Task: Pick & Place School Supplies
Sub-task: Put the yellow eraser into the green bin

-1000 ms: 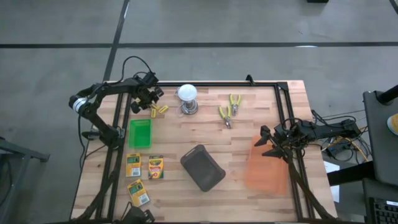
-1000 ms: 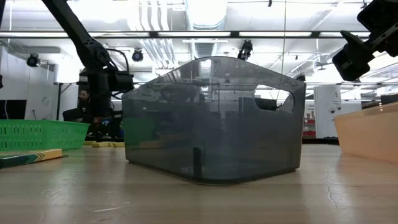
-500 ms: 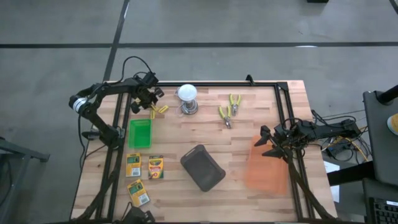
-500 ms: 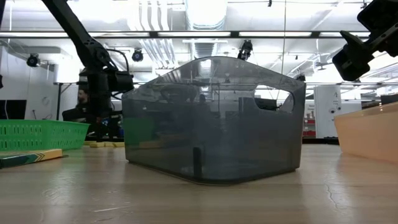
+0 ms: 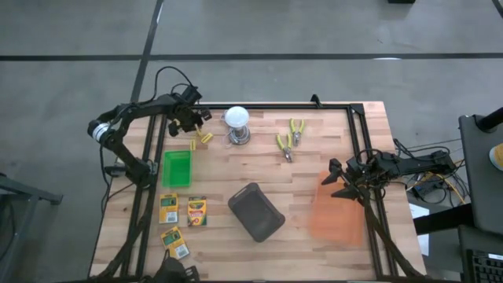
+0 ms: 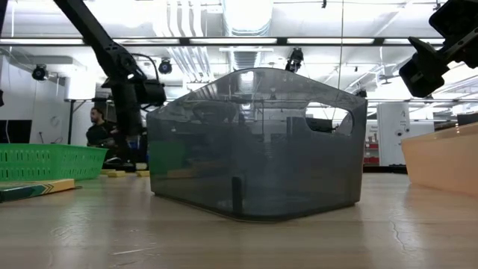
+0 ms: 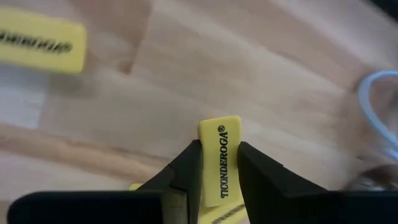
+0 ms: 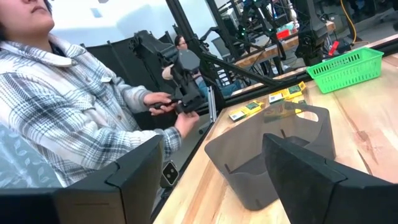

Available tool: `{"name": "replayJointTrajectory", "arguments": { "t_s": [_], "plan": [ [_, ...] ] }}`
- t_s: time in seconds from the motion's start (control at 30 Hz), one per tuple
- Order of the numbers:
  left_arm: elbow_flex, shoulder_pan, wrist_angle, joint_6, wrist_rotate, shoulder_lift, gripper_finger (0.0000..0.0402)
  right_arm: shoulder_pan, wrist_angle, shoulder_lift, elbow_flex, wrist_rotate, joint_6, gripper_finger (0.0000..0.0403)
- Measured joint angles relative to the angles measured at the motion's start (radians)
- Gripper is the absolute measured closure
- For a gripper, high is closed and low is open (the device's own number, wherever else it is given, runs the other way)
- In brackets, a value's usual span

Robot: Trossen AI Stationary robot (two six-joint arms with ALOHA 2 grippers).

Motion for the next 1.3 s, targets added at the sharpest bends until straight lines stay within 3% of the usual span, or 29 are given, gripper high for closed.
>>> {"name": "replayJointTrajectory", "arguments": {
  "t_s": [0.17,0.63,1.0,1.3],
  "plan": [
    [0.047,0.000,-0.053,0.089,-0.001,-0.042,0.0310,0.000,0.000,0.000,0.000,0.000,0.000,0.0139],
    [0.268,-0.017,-0.633,0.191,-0.110,-0.280,0.0310,0.000,0.000,0.001,0.000,0.000,0.000,0.0136],
    [0.266,-0.088,-0.797,0.128,-0.117,-0.511,0.0310,0.000,0.000,0.001,0.000,0.000,0.000,0.0145],
    [0.264,-0.219,-0.865,0.076,-0.158,-0.586,0.0310,0.000,0.000,0.001,0.000,0.000,0.000,0.0136]
  ]
}}
